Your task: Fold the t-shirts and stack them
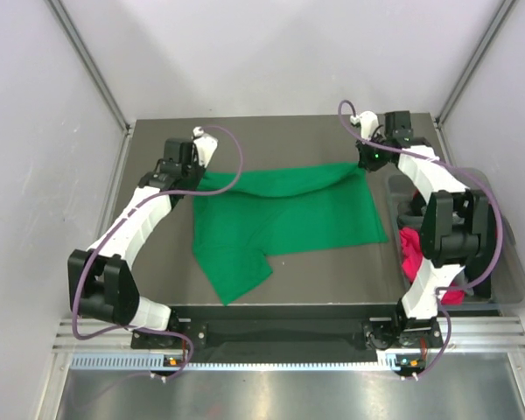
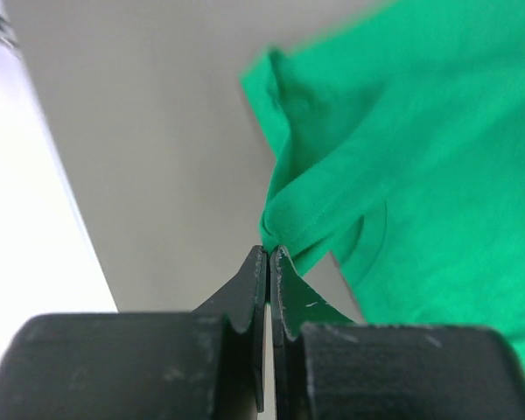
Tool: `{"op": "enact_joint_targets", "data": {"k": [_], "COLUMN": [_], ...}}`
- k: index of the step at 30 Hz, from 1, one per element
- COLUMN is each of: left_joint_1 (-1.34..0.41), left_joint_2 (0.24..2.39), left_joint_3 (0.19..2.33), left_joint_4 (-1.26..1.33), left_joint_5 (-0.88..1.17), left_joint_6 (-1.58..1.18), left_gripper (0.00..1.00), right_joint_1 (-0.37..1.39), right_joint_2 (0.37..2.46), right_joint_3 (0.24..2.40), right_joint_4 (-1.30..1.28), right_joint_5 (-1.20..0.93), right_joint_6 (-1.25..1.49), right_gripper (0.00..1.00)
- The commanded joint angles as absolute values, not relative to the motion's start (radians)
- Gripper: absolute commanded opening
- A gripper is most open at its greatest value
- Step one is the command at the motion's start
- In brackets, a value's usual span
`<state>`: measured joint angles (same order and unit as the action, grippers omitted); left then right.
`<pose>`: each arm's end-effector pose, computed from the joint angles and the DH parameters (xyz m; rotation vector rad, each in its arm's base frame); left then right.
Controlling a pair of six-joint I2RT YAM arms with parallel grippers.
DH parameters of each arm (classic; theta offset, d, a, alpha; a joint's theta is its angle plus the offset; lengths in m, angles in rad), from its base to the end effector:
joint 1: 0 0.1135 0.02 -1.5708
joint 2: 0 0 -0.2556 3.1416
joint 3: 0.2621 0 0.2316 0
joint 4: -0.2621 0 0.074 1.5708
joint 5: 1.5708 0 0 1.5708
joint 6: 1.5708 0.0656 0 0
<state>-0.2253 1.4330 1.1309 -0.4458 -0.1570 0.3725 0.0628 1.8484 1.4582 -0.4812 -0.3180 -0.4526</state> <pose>0.3123 -0.0611 0.2630 0.6070 2.2403 0.2564 0.4054 0.0460 0.2254 -0.7444 2.2760 0.2072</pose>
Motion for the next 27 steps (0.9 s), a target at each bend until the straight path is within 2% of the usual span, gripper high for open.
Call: {"op": "enact_joint_targets", "data": {"k": [1, 10, 18, 27], "left_joint_1": [-0.227, -0.227, -0.227, -0.227], "left_joint_2": [1.379, 1.261, 1.1, 1.08], "left_joint_3": [1.227, 1.322, 1.416, 1.367], "left_joint_4": [-0.367, -0.457, -0.514, -0.52], "left_joint_5": [-0.146, -0.094, -0.207, -0.121], "left_joint_6": [0.31, 0.293, 0.414, 0.384], "left_gripper": [0.0, 0.0, 0.0, 0.0], "right_joint_1": [0.061, 0.061, 0.06, 0.06], "right_joint_2": [1.769, 1.58, 1.366, 1.327], "right_joint_3": [1.546, 1.517, 1.506, 1.448], "right_joint_4": [-0.486, -0.5, -0.578, -0.586], "right_joint_5": [-0.353, -0.368, -0.37, -0.345], "right_joint_6": [-0.428, -0.414, -0.416, -0.408], "right_gripper": [0.0, 0.0, 0.0, 0.0]}}
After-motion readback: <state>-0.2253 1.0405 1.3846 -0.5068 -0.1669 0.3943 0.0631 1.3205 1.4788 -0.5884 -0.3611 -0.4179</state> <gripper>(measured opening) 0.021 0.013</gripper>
